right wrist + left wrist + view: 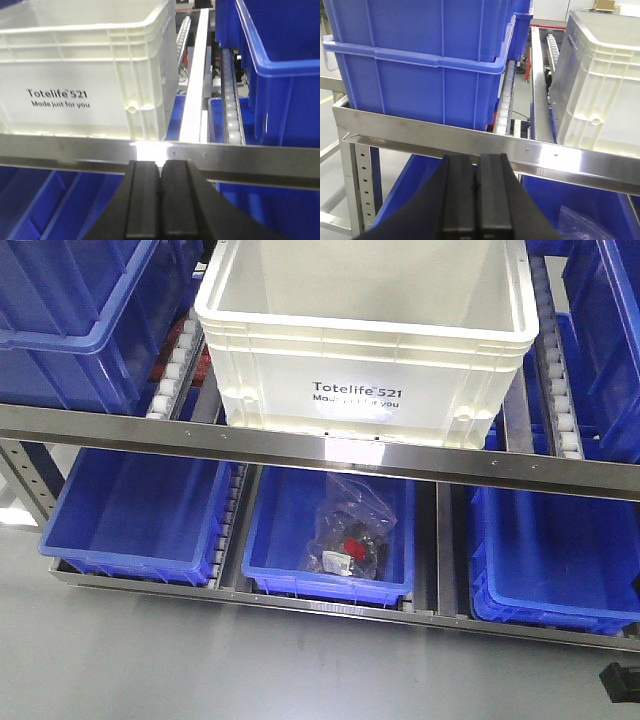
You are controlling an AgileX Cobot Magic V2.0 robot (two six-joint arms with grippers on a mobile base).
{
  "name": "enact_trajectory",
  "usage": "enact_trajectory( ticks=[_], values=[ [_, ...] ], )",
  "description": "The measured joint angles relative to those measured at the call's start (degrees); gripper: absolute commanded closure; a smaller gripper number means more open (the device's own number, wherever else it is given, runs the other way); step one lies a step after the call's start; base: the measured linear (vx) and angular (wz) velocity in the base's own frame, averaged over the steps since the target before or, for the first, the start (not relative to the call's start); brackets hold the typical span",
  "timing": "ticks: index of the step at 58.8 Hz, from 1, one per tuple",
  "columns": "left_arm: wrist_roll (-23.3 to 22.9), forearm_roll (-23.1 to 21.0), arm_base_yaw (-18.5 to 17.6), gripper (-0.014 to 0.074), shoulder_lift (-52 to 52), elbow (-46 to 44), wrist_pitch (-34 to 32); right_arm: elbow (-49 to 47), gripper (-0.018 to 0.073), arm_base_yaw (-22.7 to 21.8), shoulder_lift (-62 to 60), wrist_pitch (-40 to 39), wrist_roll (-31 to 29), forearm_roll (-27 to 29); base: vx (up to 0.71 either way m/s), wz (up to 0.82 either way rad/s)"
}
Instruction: Place moving items into box and shelve
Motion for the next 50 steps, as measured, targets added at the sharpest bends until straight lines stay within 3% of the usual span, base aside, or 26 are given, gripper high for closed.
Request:
enact_trajectory(
  ticks=[50],
  values=[
    [0.0, 0.0, 0.0, 0.0603, 0.0, 0.0, 0.0, 0.0, 0.0567, 0.0, 0.0, -1.9, 0.2, -0.1, 0.00, 0.00]
  ],
)
